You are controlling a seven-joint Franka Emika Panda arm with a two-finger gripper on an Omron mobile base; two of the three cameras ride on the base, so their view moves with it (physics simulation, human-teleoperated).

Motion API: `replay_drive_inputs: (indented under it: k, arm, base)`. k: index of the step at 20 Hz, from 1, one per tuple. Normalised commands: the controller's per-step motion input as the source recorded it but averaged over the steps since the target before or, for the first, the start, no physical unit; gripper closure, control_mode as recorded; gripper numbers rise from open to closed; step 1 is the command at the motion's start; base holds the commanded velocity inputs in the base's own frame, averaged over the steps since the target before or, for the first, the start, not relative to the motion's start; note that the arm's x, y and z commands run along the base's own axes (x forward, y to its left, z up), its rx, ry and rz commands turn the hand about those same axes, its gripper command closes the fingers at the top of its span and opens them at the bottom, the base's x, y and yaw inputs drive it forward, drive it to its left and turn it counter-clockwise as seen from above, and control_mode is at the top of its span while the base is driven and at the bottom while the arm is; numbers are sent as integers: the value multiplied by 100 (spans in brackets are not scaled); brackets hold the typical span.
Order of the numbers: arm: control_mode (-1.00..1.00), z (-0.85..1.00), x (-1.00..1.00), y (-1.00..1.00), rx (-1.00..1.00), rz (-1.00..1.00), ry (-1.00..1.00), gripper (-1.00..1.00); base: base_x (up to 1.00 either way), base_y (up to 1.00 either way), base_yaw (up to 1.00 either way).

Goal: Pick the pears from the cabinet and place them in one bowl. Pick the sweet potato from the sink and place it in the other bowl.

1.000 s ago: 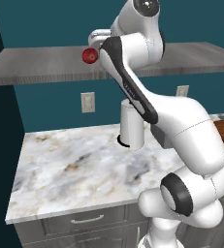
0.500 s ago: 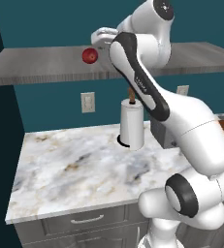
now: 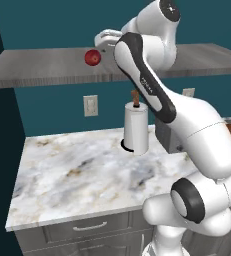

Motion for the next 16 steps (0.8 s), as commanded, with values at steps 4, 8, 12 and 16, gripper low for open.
replay_drive_inputs:
  k: [4, 8, 12, 16]
  arm:
    - [-100, -14, 38, 29, -2, 0, 0, -100]
    - [-100, -1, 46, 26, -1, 0, 7, -100]
    - [-100, 29, 20, 0, 0, 0, 21, -100]
    - [-100, 31, 11, 0, 0, 0, 18, -100]
  base:
    - [0, 0, 0]
    - [0, 0, 0]
    - [0, 0, 0]
    - [0, 0, 0]
